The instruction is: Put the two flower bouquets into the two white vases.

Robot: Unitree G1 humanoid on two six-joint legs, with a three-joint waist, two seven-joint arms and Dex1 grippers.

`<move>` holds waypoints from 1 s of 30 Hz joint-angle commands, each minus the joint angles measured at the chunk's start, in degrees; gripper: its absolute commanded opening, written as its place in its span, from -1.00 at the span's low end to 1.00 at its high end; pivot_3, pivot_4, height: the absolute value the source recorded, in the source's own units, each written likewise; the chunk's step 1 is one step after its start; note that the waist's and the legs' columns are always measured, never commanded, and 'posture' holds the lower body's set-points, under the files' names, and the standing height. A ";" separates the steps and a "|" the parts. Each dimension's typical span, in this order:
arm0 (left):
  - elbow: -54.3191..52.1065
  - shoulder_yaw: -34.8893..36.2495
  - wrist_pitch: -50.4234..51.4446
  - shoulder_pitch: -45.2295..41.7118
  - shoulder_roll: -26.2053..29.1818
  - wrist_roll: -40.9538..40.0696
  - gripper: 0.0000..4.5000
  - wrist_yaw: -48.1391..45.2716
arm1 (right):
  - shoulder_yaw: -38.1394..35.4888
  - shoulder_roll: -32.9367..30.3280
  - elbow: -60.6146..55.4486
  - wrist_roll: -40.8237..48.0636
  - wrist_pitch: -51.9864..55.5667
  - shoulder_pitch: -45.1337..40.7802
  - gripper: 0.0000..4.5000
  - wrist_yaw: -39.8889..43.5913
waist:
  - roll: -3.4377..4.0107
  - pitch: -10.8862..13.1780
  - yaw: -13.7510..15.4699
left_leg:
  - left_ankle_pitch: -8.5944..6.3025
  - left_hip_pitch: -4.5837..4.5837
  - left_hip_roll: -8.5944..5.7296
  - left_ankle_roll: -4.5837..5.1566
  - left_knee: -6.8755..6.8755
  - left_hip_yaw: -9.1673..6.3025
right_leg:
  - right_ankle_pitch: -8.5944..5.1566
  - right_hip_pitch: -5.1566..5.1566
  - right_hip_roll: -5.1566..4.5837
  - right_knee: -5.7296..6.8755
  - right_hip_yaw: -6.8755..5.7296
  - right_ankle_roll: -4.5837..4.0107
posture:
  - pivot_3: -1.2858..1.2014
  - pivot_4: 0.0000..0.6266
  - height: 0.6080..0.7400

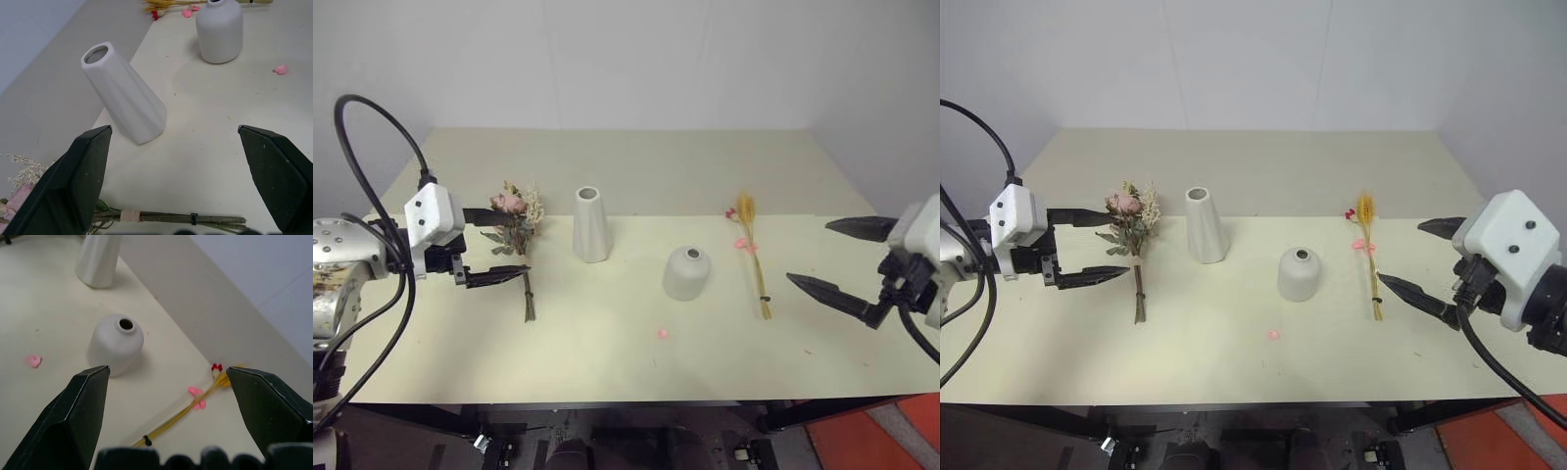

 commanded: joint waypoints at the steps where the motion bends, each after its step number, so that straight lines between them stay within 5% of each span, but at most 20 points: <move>1: -1.30 1.04 0.03 -1.36 0.44 -0.75 1.00 0.35 | -1.90 -0.75 0.11 -1.67 -1.58 1.18 1.00 -0.56 | -0.01 -0.01 -0.01 | 0.00 0.00 0.00 0.00 0.00 0.00 | 0.00 0.00 0.01 0.00 0.00 0.00 | 0.03 -0.52 1.00; 14: -2.32 0.51 0.83 -1.19 0.29 -0.56 1.00 0.99 | 0.95 -3.07 2.13 -1.26 2.06 1.70 1.00 -2.66 | -0.01 0.00 -0.04 | 0.00 0.00 0.00 0.00 0.00 0.00 | -0.01 0.00 0.01 -0.01 0.00 0.01 | 0.03 -0.52 1.00; 18: -3.06 -1.73 1.33 -3.01 -1.36 -0.69 1.00 1.12 | 12.27 -6.11 8.86 1.18 12.94 -9.59 1.00 -9.39 | -0.04 -0.02 -0.29 | 0.00 0.02 0.00 -0.01 0.00 0.02 | -0.01 0.02 0.00 -0.03 0.02 0.01 | 0.03 -0.52 1.00; 22: -3.25 -4.72 0.73 -4.86 -3.51 0.25 1.00 0.99 | 27.25 -1.39 21.20 -0.20 24.35 -26.94 1.00 -16.19 | -0.10 -0.06 -0.51 | 0.01 0.02 0.03 -0.02 0.01 0.02 | 0.02 0.07 0.06 -0.20 0.03 -0.04 | 0.03 -0.52 1.00; 30: -3.35 -6.70 -0.19 -5.83 -5.22 0.55 1.00 0.81 | 46.33 6.99 47.51 -9.85 21.34 -44.76 1.00 -18.74 | -0.08 -0.05 -0.39 | -0.02 -0.30 -0.01 0.04 -0.13 0.01 | 0.07 -0.19 0.01 -0.46 0.01 -0.07 | 0.03 -0.52 1.00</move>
